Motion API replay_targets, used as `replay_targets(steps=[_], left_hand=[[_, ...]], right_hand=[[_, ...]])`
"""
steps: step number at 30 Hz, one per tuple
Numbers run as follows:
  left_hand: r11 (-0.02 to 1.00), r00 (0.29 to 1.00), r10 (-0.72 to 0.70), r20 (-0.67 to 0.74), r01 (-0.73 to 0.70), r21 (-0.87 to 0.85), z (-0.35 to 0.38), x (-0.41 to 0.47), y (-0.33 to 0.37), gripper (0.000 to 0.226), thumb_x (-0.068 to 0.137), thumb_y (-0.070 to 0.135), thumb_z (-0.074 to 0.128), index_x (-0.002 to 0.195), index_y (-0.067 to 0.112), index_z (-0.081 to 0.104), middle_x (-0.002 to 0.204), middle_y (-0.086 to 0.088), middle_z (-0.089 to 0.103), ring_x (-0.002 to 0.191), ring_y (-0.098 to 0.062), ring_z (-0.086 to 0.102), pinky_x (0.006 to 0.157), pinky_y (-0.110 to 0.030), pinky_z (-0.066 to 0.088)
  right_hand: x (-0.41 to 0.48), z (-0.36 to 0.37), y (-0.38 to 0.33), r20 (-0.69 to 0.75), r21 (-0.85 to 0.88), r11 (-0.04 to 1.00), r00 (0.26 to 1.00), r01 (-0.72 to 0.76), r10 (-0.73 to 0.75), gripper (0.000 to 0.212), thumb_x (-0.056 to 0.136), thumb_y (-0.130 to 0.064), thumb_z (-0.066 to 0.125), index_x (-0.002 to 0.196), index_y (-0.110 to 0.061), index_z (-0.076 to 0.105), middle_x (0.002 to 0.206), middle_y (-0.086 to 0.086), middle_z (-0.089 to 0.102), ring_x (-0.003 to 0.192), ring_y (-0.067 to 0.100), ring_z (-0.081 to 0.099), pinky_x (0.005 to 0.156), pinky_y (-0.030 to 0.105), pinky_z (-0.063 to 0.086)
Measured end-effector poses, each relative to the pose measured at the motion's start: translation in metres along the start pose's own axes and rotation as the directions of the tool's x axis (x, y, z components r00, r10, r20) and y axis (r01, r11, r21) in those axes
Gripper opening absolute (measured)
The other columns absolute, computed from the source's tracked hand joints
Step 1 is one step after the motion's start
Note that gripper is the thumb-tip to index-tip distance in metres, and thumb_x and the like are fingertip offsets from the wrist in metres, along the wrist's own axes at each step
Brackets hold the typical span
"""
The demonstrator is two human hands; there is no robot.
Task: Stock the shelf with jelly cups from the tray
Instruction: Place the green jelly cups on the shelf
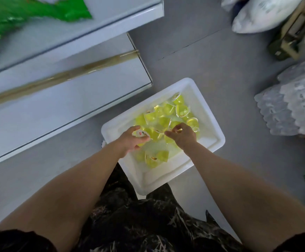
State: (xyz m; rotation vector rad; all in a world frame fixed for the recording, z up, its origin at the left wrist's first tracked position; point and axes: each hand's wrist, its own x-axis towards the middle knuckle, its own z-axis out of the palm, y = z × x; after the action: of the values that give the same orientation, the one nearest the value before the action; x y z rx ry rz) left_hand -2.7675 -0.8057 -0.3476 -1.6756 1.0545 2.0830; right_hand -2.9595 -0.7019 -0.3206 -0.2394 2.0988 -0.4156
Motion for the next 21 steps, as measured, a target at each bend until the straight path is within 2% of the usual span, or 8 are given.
replay_targets(steps=[2,4,7,10,14,16,18,21], left_hand=[[0.997,0.997,0.079,0.006,-0.079,-0.018,0.000,-0.021,0.012,0.061,0.072,0.031,0.086,0.124,0.044,0.055,0.121,-0.007,0.055,0.090,-0.023,0.065,0.091,-0.037,0.056],[0.988,0.989,0.147,-0.004,-0.147,-0.043,0.002,-0.046,0.024,0.049,0.074,0.031,0.085,0.115,0.044,0.060,0.118,-0.005,0.059,0.081,-0.020,0.060,0.086,-0.034,0.058],[0.969,0.974,0.224,-0.031,-0.226,-0.103,0.005,-0.082,0.043,0.040,0.073,0.035,0.085,0.108,0.040,0.065,0.113,-0.004,0.064,0.078,-0.019,0.059,0.077,-0.030,0.059],[0.929,0.936,0.332,-0.120,-0.346,-0.128,0.009,-0.120,0.066,0.041,0.075,0.030,0.084,0.110,0.032,0.065,0.109,-0.006,0.066,0.077,-0.020,0.063,0.079,-0.035,0.061],[0.856,0.852,0.486,-0.196,-0.509,-0.090,0.007,-0.177,0.101,0.049,0.074,0.029,0.085,0.116,0.027,0.059,0.109,-0.009,0.067,0.080,-0.025,0.067,0.080,-0.036,0.059],[0.808,0.789,0.564,-0.243,-0.588,-0.034,0.004,-0.206,0.117,0.049,0.073,0.033,0.085,0.113,0.028,0.059,0.112,-0.006,0.068,0.081,-0.024,0.069,0.078,-0.034,0.060],[0.763,0.728,0.625,-0.281,-0.645,0.027,0.001,-0.235,0.131,0.049,0.073,0.036,0.085,0.112,0.026,0.058,0.108,-0.004,0.069,0.076,-0.021,0.068,0.072,-0.032,0.057],[0.706,0.639,0.686,-0.349,-0.700,0.108,-0.007,-0.279,0.149,0.048,0.073,0.037,0.084,0.111,0.023,0.057,0.104,-0.004,0.069,0.078,-0.018,0.065,0.070,-0.032,0.049]], right_hand=[[-0.011,-0.015,-0.016,-0.024,0.008,0.999,0.998,0.054,-0.054,0.038,0.072,-0.040,0.083,0.095,-0.016,0.064,0.090,0.001,0.062,0.075,0.020,0.059,0.065,0.029,0.050],[-0.024,-0.031,-0.034,-0.045,-0.003,0.993,0.992,0.117,-0.117,0.038,0.072,-0.042,0.083,0.094,-0.017,0.063,0.085,-0.003,0.062,0.069,0.019,0.058,0.056,0.026,0.046],[-0.045,-0.055,-0.060,-0.069,-0.023,0.972,0.969,0.235,-0.236,0.038,0.073,-0.043,0.082,0.094,-0.017,0.064,0.081,-0.007,0.061,0.080,0.020,0.061,0.064,0.026,0.043],[-0.066,-0.079,-0.086,-0.089,-0.050,0.929,0.925,0.366,-0.369,0.035,0.073,-0.046,0.081,0.089,-0.019,0.064,0.085,-0.006,0.063,0.081,0.014,0.060,0.062,0.023,0.041],[-0.096,-0.110,-0.127,-0.140,-0.115,0.828,0.816,0.549,-0.561,0.030,0.075,-0.046,0.079,0.082,-0.023,0.061,0.091,0.002,0.069,0.088,0.020,0.065,0.071,0.027,0.046],[-0.113,-0.124,-0.149,-0.146,-0.142,0.760,0.746,0.634,-0.650,0.033,0.075,-0.042,0.081,0.091,-0.021,0.061,0.090,0.002,0.068,0.089,0.023,0.065,0.077,0.033,0.050],[-0.138,-0.136,-0.171,-0.124,-0.169,0.699,0.688,0.695,-0.715,0.047,0.074,-0.039,0.082,0.108,-0.017,0.059,0.095,-0.001,0.063,0.092,0.022,0.063,0.084,0.037,0.051],[-0.176,-0.150,-0.202,-0.101,-0.162,0.626,0.618,0.763,-0.779,0.066,0.072,-0.039,0.085,0.126,-0.021,0.053,0.105,-0.002,0.058,0.096,0.016,0.058,0.080,0.029,0.045]])
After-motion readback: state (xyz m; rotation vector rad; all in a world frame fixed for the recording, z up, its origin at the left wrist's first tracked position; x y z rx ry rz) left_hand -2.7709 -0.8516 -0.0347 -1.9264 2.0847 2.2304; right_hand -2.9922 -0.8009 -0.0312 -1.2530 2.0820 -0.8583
